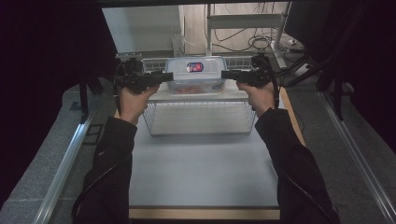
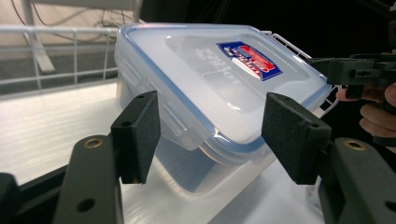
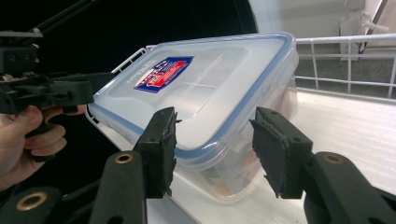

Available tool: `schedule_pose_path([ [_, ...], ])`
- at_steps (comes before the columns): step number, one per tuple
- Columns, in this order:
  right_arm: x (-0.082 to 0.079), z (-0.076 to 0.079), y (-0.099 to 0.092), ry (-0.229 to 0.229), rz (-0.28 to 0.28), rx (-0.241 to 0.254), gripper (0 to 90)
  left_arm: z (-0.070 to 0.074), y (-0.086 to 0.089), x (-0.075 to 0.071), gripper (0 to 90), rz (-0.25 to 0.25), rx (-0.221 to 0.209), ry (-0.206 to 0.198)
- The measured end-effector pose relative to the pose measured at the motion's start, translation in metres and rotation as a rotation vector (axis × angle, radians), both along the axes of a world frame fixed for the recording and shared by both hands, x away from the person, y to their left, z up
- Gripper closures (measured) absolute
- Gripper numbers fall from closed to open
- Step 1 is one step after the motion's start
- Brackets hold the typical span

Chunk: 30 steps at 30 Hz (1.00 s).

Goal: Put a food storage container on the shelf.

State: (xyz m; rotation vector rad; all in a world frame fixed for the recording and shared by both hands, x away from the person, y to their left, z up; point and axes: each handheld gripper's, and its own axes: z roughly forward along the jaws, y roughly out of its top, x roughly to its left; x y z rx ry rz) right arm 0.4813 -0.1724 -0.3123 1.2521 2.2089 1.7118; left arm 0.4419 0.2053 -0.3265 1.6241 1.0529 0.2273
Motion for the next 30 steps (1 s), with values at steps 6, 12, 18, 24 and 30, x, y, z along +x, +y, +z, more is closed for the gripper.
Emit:
schedule_pose_path([
  [6,-0.005,0.001,0.0,-0.031,0.006,-0.025,45.2,0.0,-0.003,-0.013,30.0,0.007,0.088,-0.07],
  [12,-0.011,0.0,-0.002,-0.077,0.028,-0.036,37.0,-0.005,-0.002,-0.024,21.9,-0.01,0.119,-0.118],
  [18,-0.017,-0.006,-0.005,-0.095,0.03,-0.05,29.9,-0.014,-0.001,-0.037,13.6,-0.011,0.175,-0.152],
  [24,-0.027,-0.011,-0.007,-0.123,0.035,-0.078,24.6,-0.022,-0.003,-0.054,8.6,-0.016,0.234,-0.165],
  [30,-0.038,-0.017,-0.007,-0.144,0.038,-0.134,18.1,-0.031,-0.004,-0.068,7.7,-0.047,0.224,-0.172],
])
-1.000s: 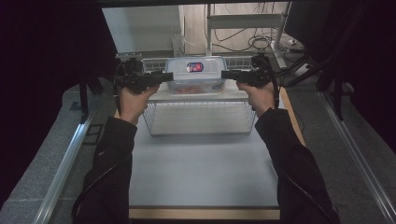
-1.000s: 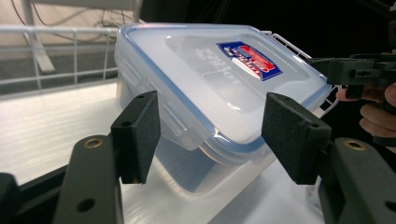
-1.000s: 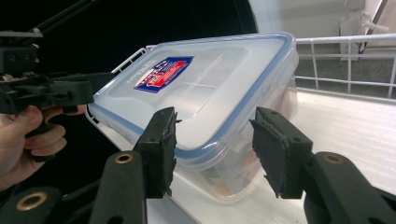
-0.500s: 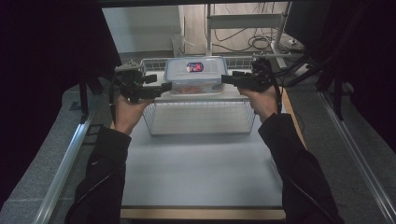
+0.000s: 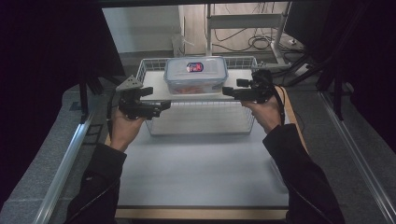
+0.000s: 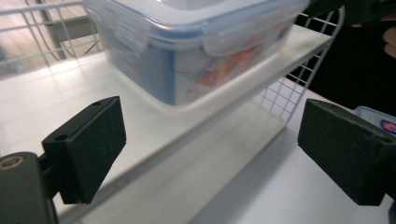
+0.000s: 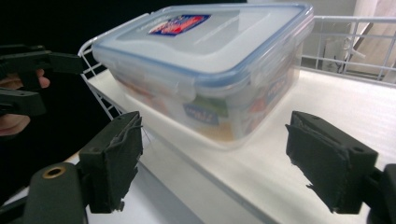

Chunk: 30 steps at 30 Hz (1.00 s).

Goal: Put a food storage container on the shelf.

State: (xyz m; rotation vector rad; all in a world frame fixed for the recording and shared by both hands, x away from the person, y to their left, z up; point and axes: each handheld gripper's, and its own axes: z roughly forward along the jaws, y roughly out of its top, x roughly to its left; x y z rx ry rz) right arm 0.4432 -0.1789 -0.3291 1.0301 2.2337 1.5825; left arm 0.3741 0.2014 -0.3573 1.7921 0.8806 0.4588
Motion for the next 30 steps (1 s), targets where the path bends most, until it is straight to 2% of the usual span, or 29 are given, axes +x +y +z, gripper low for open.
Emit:
schedule_pose_path([
  [3,-0.007,-0.003,0.0,-0.023,0.001,-0.025,15.8,-0.006,-0.001,-0.007,6.7,-0.014,0.003,0.007],
  [8,-0.018,-0.01,-0.001,-0.028,0.006,-0.046,11.8,-0.017,-0.003,-0.018,6.4,-0.021,0.026,0.005],
  [12,-0.03,-0.019,-0.003,-0.043,0.011,-0.077,6.9,-0.023,-0.004,-0.027,5.3,-0.031,0.022,-0.004],
  [19,-0.046,-0.029,-0.005,-0.068,0.032,-0.107,4.0,-0.033,-0.01,-0.043,5.3,-0.05,0.03,-0.012],
  [23,-0.053,-0.033,-0.007,-0.069,0.04,-0.109,3.9,-0.038,-0.013,-0.051,5.4,-0.05,0.053,-0.02],
  [30,-0.07,-0.045,-0.012,-0.091,0.042,-0.117,3.8,-0.047,-0.015,-0.065,5.6,-0.042,0.058,-0.019],
])
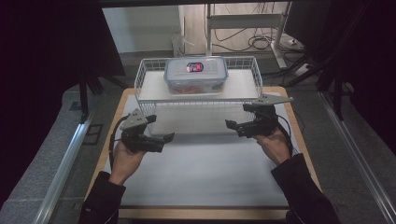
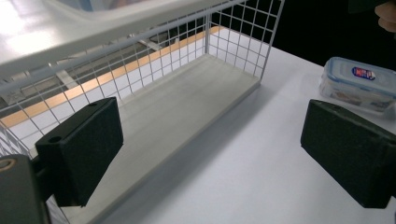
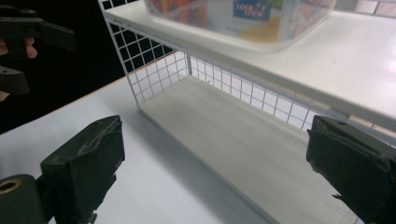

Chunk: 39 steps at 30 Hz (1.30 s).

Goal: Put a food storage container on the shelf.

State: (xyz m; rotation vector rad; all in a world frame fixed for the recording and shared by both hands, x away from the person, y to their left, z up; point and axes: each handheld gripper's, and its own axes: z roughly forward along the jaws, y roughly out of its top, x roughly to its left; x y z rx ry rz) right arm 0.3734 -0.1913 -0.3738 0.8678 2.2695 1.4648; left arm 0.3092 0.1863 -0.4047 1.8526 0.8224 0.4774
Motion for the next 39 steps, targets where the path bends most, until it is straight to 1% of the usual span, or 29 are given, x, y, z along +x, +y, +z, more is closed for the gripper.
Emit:
schedule_pose_path([
  [1,0.0,0.0,0.0,0.0,0.0,0.0,3.8,-0.002,0.0,-0.002,5.6,0.002,-0.002,-0.002],
  [2,-0.004,-0.004,-0.001,0.002,0.005,-0.008,3.0,-0.003,-0.001,-0.005,5.6,0.002,-0.002,-0.003],
  [3,-0.004,-0.004,-0.001,0.002,0.005,-0.008,3.0,-0.005,-0.001,-0.007,5.6,0.001,-0.003,-0.003],
  [4,-0.007,-0.009,-0.003,0.001,0.01,-0.015,2.5,-0.007,-0.001,-0.009,5.7,0.001,-0.002,-0.005],
  [5,-0.007,-0.009,-0.003,0.001,0.01,-0.015,2.5,-0.009,-0.001,-0.011,5.7,0.0,0.0,-0.006],
  [7,-0.01,-0.015,-0.006,0.002,0.013,-0.018,2.1,-0.014,-0.002,-0.015,5.7,0.001,0.003,-0.008],
  [10,-0.016,-0.023,-0.011,0.003,0.009,-0.017,2.0,-0.022,-0.002,-0.02,5.7,-0.004,-0.002,0.0],
  [12,-0.019,-0.027,-0.013,-0.007,0.002,-0.029,1.4,-0.026,-0.002,-0.023,5.7,-0.003,-0.005,0.001],
  [14,-0.023,-0.031,-0.014,-0.016,0.001,-0.024,1.2,-0.029,-0.004,-0.026,5.7,-0.001,0.021,0.002],
  [15,-0.025,-0.032,-0.015,-0.016,0.003,-0.025,0.8,-0.03,-0.005,-0.028,5.7,0.004,0.033,-0.006],
  [18,-0.031,-0.039,-0.016,-0.015,0.002,-0.035,0.6,-0.033,-0.008,-0.034,5.5,-0.005,0.056,-0.023],
  [20,-0.035,-0.043,-0.017,-0.006,-0.003,-0.037,0.5,-0.036,-0.009,-0.038,5.5,-0.006,0.061,-0.032],
  [23,-0.041,-0.049,-0.019,0.007,-0.004,-0.039,0.6,-0.043,-0.01,-0.043,5.3,-0.01,0.061,-0.023],
  [25,-0.045,-0.052,-0.021,0.012,-0.006,-0.04,0.6,-0.048,-0.01,-0.048,5.2,-0.003,0.066,-0.017],
  [29,-0.055,-0.058,-0.024,0.004,-0.018,-0.042,0.7,-0.06,-0.009,-0.056,5.2,0.029,0.089,-0.016],
  [30,-0.057,-0.061,-0.024,0.001,-0.019,-0.041,0.9,-0.064,-0.009,-0.059,5.2,0.039,0.093,-0.01],
  [32,-0.062,-0.066,-0.022,0.009,-0.013,-0.051,1.1,-0.071,-0.009,-0.063,5.1,0.049,0.103,-0.002],
  [34,-0.066,-0.072,-0.02,0.003,-0.01,-0.068,1.2,-0.076,-0.009,-0.067,5.0,0.055,0.108,0.001],
  [37,-0.073,-0.083,-0.018,0.011,-0.009,-0.091,1.2,-0.083,-0.01,-0.072,4.8,0.055,0.115,0.006],
  [39,-0.076,-0.089,-0.018,0.02,-0.008,-0.099,1.2,-0.087,-0.012,-0.076,4.6,0.054,0.133,0.006],
])
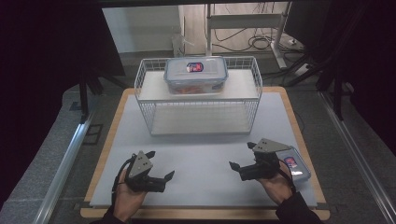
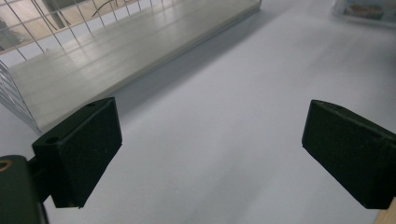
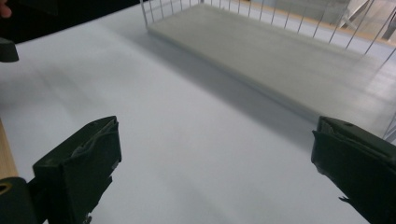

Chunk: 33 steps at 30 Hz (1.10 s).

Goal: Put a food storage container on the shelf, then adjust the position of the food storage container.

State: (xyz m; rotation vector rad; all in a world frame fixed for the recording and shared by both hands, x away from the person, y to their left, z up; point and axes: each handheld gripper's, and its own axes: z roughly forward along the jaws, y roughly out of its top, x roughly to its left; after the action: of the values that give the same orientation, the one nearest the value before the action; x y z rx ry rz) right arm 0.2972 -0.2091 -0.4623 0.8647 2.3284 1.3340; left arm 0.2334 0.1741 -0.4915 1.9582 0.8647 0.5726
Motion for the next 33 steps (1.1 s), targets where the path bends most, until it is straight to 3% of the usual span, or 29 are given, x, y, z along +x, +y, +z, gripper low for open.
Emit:
schedule_pose_path([
  [5,-0.005,-0.014,-0.002,0.039,0.004,-0.025,1.1,-0.008,-0.004,-0.005,4.2,-0.001,0.077,-0.015],
  [7,-0.005,-0.016,-0.004,0.052,0.002,-0.024,1.2,-0.01,-0.005,-0.005,4.1,-0.001,0.087,-0.013],
  [14,-0.005,-0.02,-0.004,0.067,-0.008,-0.024,1.2,-0.011,-0.004,-0.004,3.9,0.005,0.076,-0.01],
  [25,-0.002,-0.019,-0.011,0.081,-0.06,-0.068,0.7,-0.012,-0.004,-0.004,3.8,-0.001,0.071,0.006],
  [27,-0.001,-0.017,-0.015,0.089,-0.086,-0.086,8.6,-0.013,-0.004,-0.003,3.8,-0.002,0.075,0.008],
  [31,0.001,-0.013,-0.03,0.114,-0.097,-0.111,40.7,-0.013,-0.004,-0.003,3.8,-0.004,0.071,0.015],
  [33,0.003,-0.011,-0.039,0.111,-0.1,-0.146,52.3,-0.014,-0.004,-0.002,3.8,-0.002,0.07,0.018],
])
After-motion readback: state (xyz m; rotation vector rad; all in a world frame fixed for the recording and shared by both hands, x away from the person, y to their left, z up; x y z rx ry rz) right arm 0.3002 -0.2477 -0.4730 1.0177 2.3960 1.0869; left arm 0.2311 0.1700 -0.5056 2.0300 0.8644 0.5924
